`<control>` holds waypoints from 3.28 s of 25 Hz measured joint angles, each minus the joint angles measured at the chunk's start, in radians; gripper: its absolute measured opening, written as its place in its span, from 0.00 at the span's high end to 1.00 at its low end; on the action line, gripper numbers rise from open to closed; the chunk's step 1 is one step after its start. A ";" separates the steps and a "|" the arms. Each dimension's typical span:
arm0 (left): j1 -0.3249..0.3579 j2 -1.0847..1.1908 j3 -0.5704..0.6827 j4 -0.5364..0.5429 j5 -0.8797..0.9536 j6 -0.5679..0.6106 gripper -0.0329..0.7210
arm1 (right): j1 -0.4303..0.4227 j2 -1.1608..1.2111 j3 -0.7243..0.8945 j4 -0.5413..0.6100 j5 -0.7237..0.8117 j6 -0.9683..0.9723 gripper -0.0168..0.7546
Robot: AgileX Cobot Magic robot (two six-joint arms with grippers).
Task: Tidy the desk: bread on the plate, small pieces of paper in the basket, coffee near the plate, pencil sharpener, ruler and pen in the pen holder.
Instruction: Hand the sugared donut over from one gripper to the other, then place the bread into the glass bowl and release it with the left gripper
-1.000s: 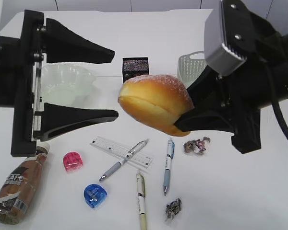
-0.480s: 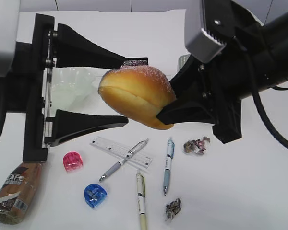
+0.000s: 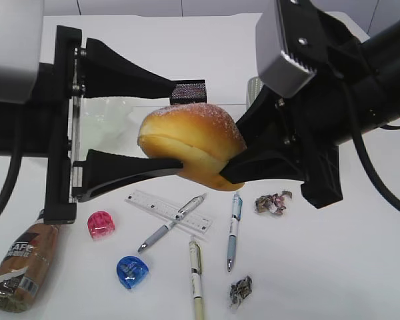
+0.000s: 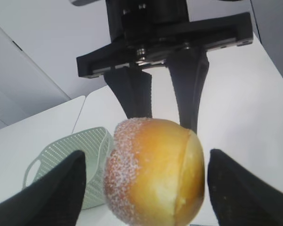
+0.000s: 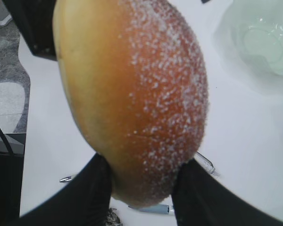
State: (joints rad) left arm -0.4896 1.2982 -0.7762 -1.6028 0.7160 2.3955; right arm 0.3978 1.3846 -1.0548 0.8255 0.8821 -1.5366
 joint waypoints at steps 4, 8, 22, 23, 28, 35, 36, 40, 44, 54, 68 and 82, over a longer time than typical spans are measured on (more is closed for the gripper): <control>0.000 0.017 0.000 0.000 0.002 0.000 0.18 | 0.000 0.000 0.000 0.002 0.000 0.000 0.61; 0.000 0.020 0.000 0.005 0.002 0.000 0.23 | 0.000 0.000 0.000 0.002 0.000 0.000 0.61; 0.000 0.025 0.000 -0.024 -0.002 0.004 0.66 | 0.002 0.001 0.000 0.010 -0.004 -0.002 0.60; 0.000 0.025 0.000 -0.031 -0.005 0.004 0.66 | 0.002 0.001 0.000 0.012 -0.006 -0.002 0.59; 0.000 0.026 0.000 -0.050 -0.032 0.005 0.67 | 0.002 0.001 0.000 0.012 -0.027 -0.002 0.40; 0.000 0.026 0.000 -0.060 -0.036 0.005 0.68 | 0.002 0.001 0.000 -0.009 -0.039 -0.002 0.34; 0.000 0.026 0.000 -0.064 -0.039 0.005 0.68 | 0.002 0.001 0.000 -0.017 -0.045 0.003 0.34; 0.000 0.026 0.000 -0.072 -0.050 0.005 0.68 | 0.002 0.001 0.000 -0.042 -0.079 0.028 0.34; 0.000 0.026 0.000 -0.074 -0.066 0.005 0.68 | 0.002 0.001 0.000 -0.064 -0.099 0.035 0.34; 0.000 0.026 0.000 -0.075 -0.124 0.005 0.69 | 0.002 0.001 0.000 -0.195 -0.124 0.197 0.34; 0.000 0.026 0.000 -0.183 -0.386 0.005 0.70 | 0.002 0.001 0.000 -0.264 -0.128 0.304 0.34; 0.035 0.026 0.000 -0.210 -0.745 0.005 0.77 | 0.002 0.001 0.000 -0.264 -0.128 0.313 0.33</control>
State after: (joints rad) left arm -0.4545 1.3244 -0.7762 -1.8124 -0.0290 2.4009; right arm 0.4001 1.3859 -1.0548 0.5613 0.7541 -1.2232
